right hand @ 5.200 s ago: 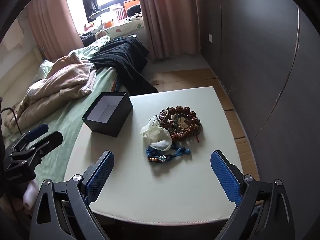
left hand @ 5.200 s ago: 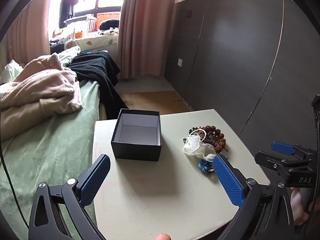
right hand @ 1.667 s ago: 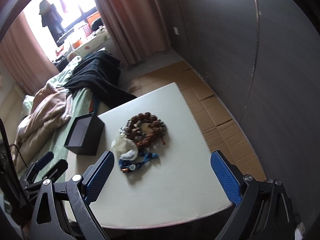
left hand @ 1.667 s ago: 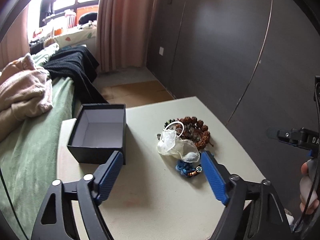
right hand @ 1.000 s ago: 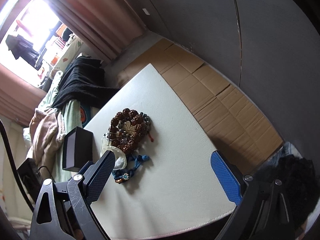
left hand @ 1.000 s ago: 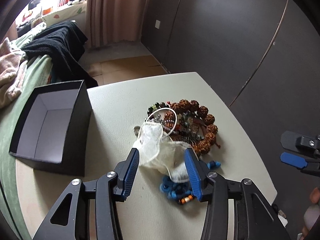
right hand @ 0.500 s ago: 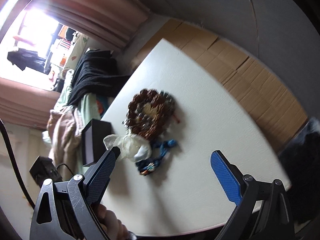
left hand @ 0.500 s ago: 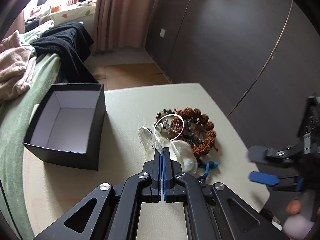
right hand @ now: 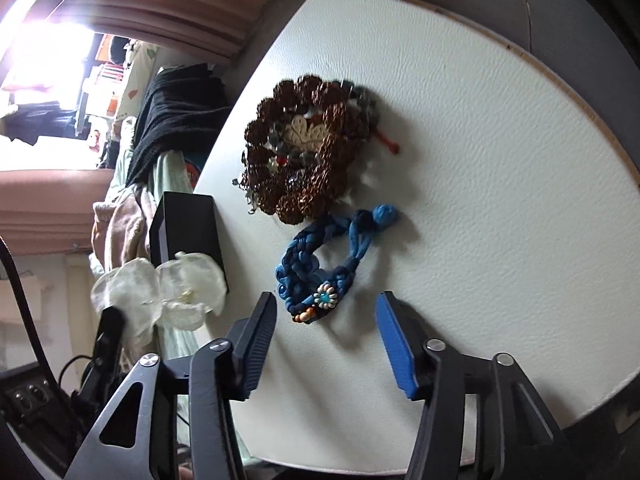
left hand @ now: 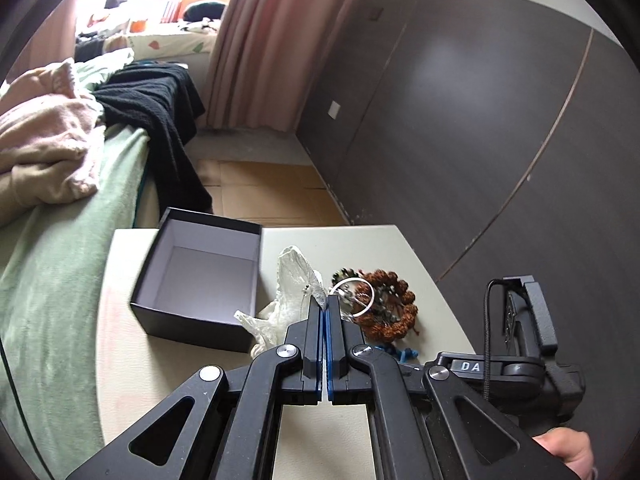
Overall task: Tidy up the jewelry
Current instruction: 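Grasp the white translucent bag with the left gripper while the right gripper grasps the blue braided bracelet, then carry the blue bracelet into the black box with the right gripper while the left gripper sets the bag aside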
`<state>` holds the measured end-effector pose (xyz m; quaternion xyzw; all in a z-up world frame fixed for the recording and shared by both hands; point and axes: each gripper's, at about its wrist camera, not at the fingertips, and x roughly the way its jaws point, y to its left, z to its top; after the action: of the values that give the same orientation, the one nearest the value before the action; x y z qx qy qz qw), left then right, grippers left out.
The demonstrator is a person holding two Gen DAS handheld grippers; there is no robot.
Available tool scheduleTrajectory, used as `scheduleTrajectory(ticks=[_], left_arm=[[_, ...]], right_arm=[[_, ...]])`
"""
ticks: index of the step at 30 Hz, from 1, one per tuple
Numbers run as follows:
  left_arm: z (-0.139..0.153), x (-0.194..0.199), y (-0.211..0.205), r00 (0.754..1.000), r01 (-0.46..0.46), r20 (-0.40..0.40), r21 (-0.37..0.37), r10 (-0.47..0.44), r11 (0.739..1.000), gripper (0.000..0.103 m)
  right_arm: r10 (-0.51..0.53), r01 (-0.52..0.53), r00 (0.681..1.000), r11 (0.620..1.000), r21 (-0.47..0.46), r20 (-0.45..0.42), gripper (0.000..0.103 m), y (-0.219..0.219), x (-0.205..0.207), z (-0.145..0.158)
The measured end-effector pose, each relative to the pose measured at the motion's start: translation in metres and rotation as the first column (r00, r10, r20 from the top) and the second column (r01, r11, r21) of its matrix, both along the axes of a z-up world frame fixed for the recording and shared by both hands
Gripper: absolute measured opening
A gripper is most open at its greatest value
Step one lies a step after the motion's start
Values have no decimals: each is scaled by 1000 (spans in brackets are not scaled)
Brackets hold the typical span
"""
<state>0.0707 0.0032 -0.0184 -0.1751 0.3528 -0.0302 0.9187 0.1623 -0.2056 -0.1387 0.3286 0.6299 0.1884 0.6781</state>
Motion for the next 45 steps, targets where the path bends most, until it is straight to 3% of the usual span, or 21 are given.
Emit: scheduleTrajectory(ticks=[9,10,12,14,18,24,27,28,29,30,31,32,34,42,45], left_arm=[[14,-13,29,998,-47,41,-60,49,997,0],[17,-12,32,997,-50,47,-74,53,996,0],[24,-12,40,996,-51,74,-99,59,994,0],[31,-12,47,992,-60,108,-105,71,993,0],[37,-11,60,986,-95,125,-93,107,991,0],[37,-5,79,982,-115,139,-112,130,987,0],[29,1,91,983,-100,130,-193,126,976,2],[23,6,97,989,-91,90,-246,116,965,12],[19,10,100,993,-93,48,-270,110,958,35],[14,13,105,994,-105,4,-284,111,953,50],[13,11,107,992,-121,5,-282,127,952,71],[14,5,112,986,-151,33,-274,166,950,81],[19,-3,119,976,-180,68,-267,204,947,89],[29,-27,146,956,-234,110,-277,272,932,89],[27,-32,151,948,-257,110,-294,300,921,89]], right_arm=[[-3,15,996,991,-135,89,51,25,3,12],[2,14,995,987,-160,102,49,27,4,13],[14,11,993,978,-209,117,22,33,4,12],[0,16,994,989,-149,109,15,32,3,7],[-17,40,985,991,-130,172,14,28,0,20],[29,-14,957,998,-55,287,14,38,-7,52],[60,-50,936,998,-36,347,14,52,-5,71],[68,-60,928,998,-32,365,14,56,-4,77],[76,-72,920,997,-24,384,14,62,-2,84],[84,-83,913,996,-20,400,14,65,-1,90],[95,-95,903,995,-19,420,14,70,1,97],[103,-104,894,994,-21,435,14,78,2,103],[118,-126,881,992,-14,458,14,88,5,113],[190,-220,846,976,1,499,14,125,19,135],[242,-278,837,960,1,491,23,141,20,129]])
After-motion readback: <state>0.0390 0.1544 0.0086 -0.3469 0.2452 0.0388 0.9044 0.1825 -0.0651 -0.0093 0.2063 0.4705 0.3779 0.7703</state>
